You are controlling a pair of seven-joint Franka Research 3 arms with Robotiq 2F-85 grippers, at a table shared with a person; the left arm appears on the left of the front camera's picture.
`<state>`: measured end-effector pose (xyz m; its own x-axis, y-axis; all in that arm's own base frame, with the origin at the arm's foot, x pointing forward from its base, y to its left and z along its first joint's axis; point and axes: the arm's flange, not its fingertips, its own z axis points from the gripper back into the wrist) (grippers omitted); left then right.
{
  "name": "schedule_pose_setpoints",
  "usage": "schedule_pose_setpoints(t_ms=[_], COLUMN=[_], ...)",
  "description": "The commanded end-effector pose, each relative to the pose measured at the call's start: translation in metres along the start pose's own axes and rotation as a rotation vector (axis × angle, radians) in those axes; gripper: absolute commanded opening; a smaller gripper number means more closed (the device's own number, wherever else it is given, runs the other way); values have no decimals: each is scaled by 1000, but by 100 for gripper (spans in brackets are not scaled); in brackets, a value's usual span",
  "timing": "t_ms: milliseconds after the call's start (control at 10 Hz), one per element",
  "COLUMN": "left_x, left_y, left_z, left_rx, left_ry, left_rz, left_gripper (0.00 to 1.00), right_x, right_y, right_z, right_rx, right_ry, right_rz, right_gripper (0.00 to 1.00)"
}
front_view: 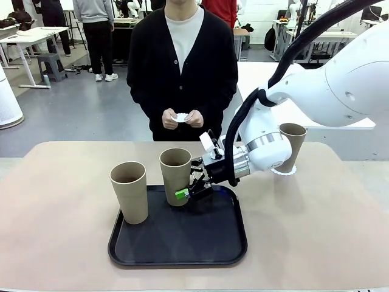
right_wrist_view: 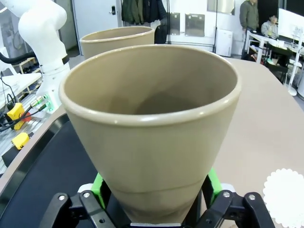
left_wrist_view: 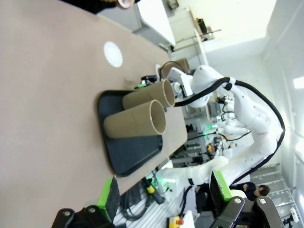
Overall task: Place coasters on the table and set cups on them.
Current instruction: Take one Reusable plastic cup from the Flat Tray and place it on a coaster set by the human.
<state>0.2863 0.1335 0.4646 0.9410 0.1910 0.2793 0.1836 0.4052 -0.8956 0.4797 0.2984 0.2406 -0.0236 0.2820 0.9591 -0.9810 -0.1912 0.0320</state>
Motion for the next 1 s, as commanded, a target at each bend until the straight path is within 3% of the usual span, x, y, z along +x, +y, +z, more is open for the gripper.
schedule_pose_setpoints(t_ms=[0,100,300,400,500,900], left_x=[0,0,0,0,0,0], left_y=[-1,-1,-1,-1,-1,-1], left_z=[2,2,2,2,2,2], left_rx=[-9,-9,-9,-9,-9,-9], left_ry=[-6,-6,-6,-6,-6,-6], left_rz=[-8,-8,-8,-8,-8,-8], left_gripper=[100,100,100,100,100,100], right_x=[-5,-5,-5,-5,-4,118], right_y=[-4,-4,-4,-4,-3,31], right_z=[1,1,1,2,1,1], right_rx=[5,9,9,6,-3,40], right_ry=[-48,-56,-58,-56,-37,73], right_rz=[9,12,18,20,13,-27], right_gripper=[41,0,0,22,22,22])
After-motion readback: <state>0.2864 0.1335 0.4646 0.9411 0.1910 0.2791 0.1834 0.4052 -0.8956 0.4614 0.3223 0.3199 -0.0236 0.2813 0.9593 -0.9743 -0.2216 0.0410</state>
